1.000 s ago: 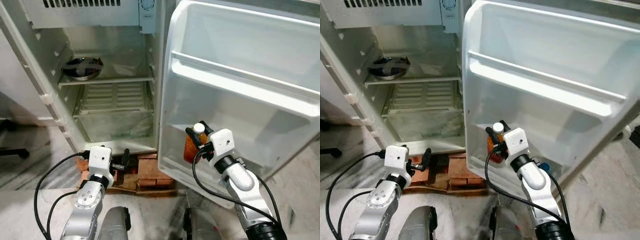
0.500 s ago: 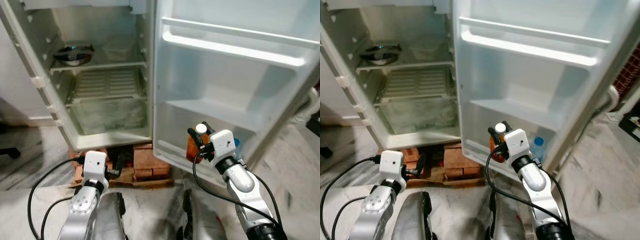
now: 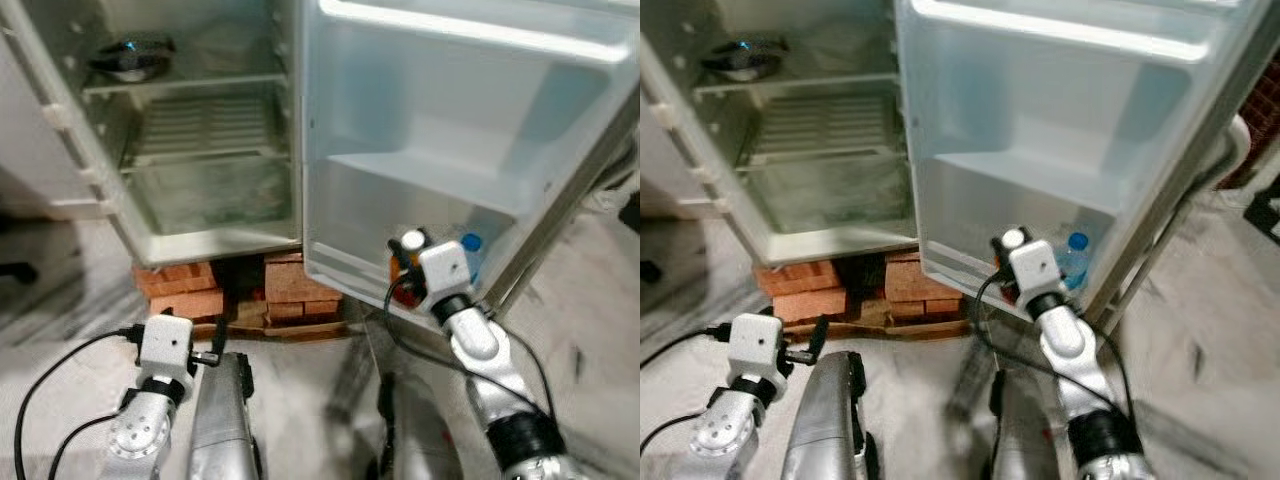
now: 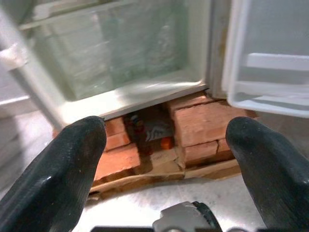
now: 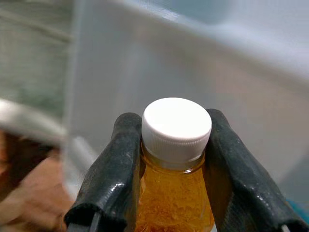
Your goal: Restocking fridge
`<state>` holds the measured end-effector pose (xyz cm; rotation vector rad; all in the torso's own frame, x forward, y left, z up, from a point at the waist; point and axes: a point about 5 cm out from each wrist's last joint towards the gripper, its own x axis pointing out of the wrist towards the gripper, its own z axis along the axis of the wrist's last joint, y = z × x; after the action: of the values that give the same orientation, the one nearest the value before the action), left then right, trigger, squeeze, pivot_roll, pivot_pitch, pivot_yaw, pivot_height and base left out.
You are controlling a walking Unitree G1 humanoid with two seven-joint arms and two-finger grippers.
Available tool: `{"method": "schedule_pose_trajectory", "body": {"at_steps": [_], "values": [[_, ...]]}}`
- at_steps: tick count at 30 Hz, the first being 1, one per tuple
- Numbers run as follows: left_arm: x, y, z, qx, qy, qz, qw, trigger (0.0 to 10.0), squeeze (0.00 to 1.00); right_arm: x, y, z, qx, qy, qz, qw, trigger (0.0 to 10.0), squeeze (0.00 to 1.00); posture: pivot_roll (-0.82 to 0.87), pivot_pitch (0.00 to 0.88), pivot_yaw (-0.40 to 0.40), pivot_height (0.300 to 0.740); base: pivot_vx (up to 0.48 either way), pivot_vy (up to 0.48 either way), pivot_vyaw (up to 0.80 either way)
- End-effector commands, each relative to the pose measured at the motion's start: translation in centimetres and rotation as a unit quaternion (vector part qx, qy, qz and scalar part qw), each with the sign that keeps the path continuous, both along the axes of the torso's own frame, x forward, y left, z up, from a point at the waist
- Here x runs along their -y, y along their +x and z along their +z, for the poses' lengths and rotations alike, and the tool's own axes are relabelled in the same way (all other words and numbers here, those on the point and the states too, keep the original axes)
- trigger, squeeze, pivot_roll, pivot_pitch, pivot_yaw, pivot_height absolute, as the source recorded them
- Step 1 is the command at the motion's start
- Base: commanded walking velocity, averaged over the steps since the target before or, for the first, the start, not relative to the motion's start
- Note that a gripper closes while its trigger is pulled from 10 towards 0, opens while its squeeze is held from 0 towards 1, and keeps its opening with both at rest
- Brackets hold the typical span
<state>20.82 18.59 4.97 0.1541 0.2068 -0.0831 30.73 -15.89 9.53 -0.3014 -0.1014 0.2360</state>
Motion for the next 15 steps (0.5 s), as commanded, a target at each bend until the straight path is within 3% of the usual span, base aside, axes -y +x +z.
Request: {"method": "schedule_pose_trajectory", "body": {"at_steps": [1,7,15], "values": [[-0.3,-0.2,0.5,0.004,0.015,0.005,1.000,10.0,0.00,0.6,1.1,1.5,0.034,-0.007,-0.014,0.999,10.0,0.00,0.04,0.134,-0.012,0.553,0.000,0.000,0.00],[-0.8,-0.6,1.6,0.022,0.041,0.010,0.999,10.0,0.00,1.3,3.3,3.4,0.062,-0.005,-0.031,0.998,10.0,0.00,0.07,0.155,-0.022,0.553,0.000,0.000,0.00],[-1.2,-1.0,2.2,0.026,0.059,0.012,0.998,10.0,0.00,0.4,4.8,3.0,0.038,-0.016,-0.019,0.999,10.0,0.00,0.10,0.196,-0.038,0.553,0.000,0.000,0.00]]}}
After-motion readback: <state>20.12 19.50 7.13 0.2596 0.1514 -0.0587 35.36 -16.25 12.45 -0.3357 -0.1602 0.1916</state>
